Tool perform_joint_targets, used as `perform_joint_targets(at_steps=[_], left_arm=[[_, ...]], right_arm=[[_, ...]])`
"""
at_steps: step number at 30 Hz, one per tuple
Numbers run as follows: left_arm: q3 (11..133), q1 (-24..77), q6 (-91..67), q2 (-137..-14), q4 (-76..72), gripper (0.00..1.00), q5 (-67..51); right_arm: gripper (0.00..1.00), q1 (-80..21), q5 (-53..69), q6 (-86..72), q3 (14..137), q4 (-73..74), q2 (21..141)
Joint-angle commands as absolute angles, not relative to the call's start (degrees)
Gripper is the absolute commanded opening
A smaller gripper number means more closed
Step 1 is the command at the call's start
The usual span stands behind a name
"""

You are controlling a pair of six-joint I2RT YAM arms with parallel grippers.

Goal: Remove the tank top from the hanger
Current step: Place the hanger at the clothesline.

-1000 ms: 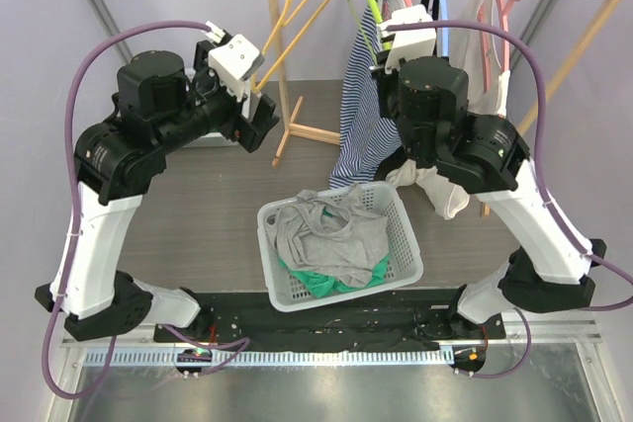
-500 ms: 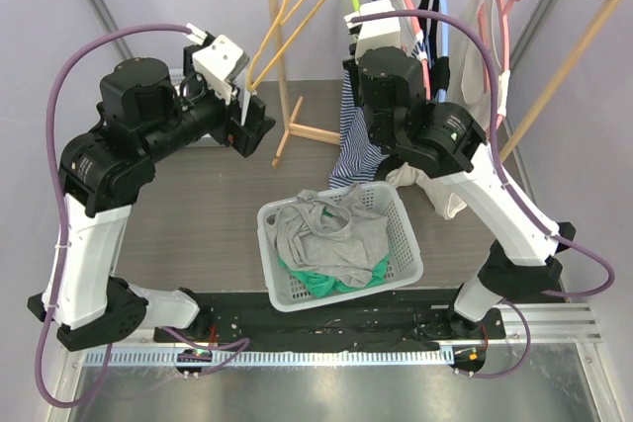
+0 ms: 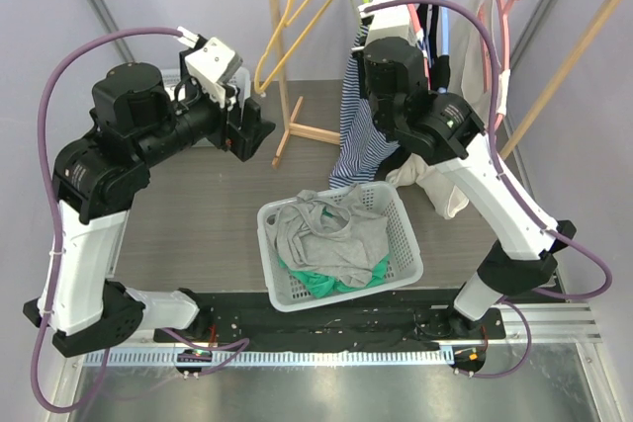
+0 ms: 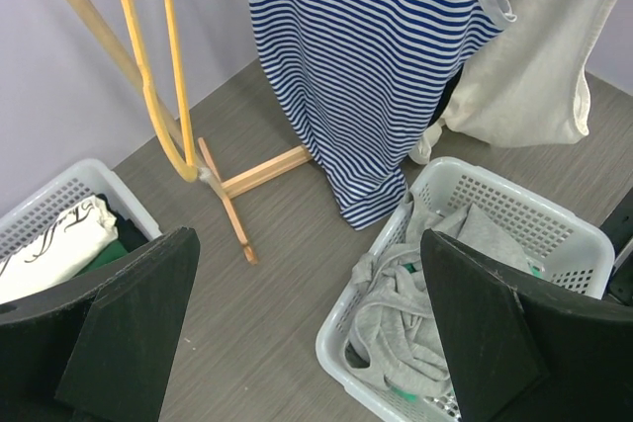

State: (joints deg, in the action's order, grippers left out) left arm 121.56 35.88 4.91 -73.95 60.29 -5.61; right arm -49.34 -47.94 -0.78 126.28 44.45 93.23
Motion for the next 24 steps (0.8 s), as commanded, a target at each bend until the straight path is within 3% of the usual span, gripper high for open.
perform_joint_targets(at_steps=[1,14,17,18,21,24], left_arm=[[121.5,35.7,3.4,-72.6,58.2,1.00,-6.9],[120.2,35.7,3.5,-72.7,57.3,1.00,-7.2],[120.5,35.7,3.5,-72.9,57.3,1.00,-7.3],[120.6,35.7,3.6,-72.9,57.3,0.99,-7.2],[121.0,35.7,3.8,-72.9,57.4,1.00,-7.1],[121.5,35.7,3.9,-72.9,57.1,1.00,-7.2]], right_arm=[[0.01,-47.6,-44.6,-4.0,124.8,40.6,91.8],[0.01,-47.5,-37.0,-4.7,131.3,43.2,97.6],[0.26,-47.5,-37.5,-4.7,135.6,47.5,99.5],[0.42,-47.5,-37.6,-5.0,135.3,48.1,98.1],[0.64,-47.5,-36.7,-6.7,131.8,48.1,93.8],[0.73,-47.5,-34.0,-8.3,127.9,48.8,86.9]])
